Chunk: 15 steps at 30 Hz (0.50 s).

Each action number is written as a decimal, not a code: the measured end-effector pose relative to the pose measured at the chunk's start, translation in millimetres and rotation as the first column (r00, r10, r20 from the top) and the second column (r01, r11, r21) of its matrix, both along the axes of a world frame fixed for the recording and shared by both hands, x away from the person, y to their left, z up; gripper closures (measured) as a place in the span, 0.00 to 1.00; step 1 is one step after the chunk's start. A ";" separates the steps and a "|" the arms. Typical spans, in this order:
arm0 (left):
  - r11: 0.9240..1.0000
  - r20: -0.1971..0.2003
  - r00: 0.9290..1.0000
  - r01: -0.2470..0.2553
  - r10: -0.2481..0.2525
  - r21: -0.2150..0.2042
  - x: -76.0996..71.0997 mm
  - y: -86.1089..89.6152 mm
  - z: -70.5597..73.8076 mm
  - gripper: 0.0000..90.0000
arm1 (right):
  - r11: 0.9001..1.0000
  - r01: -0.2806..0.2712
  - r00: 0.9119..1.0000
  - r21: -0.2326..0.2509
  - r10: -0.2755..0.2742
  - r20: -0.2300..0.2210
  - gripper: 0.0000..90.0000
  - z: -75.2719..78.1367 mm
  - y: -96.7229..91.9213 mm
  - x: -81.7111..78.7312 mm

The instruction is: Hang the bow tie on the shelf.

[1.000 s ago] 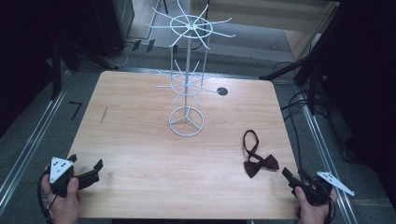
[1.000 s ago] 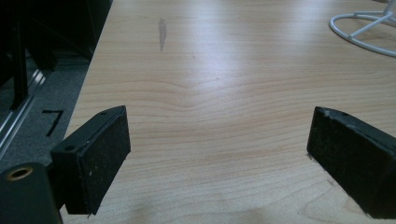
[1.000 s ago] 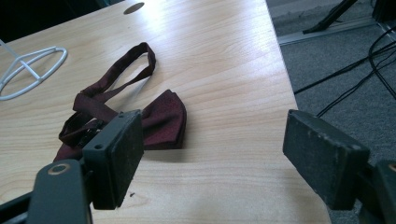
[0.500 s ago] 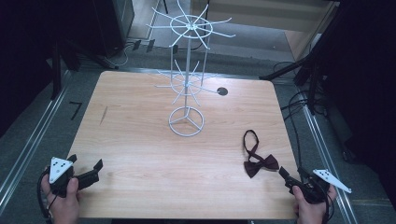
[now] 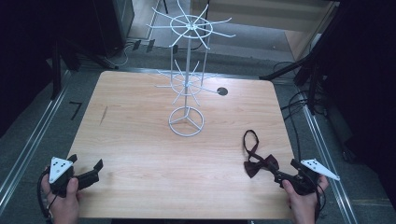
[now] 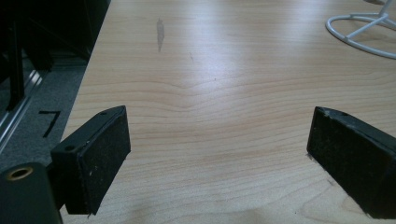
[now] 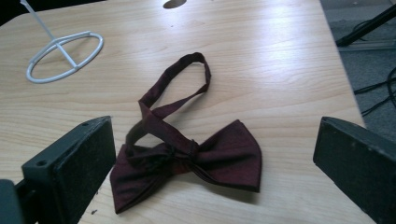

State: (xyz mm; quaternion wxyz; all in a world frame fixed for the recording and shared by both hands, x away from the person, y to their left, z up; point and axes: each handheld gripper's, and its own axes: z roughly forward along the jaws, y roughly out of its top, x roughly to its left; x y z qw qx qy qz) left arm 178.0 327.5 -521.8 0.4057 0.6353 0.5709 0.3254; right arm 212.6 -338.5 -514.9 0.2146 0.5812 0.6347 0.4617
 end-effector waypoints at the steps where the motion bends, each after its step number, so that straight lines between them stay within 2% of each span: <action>1: 1.000 0.000 1.000 0.000 0.000 -0.001 0.0 0.1 0.0 0.07 | 1.000 -0.002 1.000 -0.003 0.002 0.002 0.00 1.2 3.1 2.9; 12: 1.000 0.001 1.000 -0.002 0.002 -0.002 0.9 -0.7 -0.3 0.07 | 0.999 -0.031 1.000 -0.026 0.031 0.004 0.00 13.4 22.2 22.1; 15: 1.000 0.002 1.000 -0.004 0.004 -0.005 0.8 -0.5 -0.2 0.07 | 0.999 -0.037 0.999 -0.017 0.037 0.000 0.00 15.8 27.8 28.6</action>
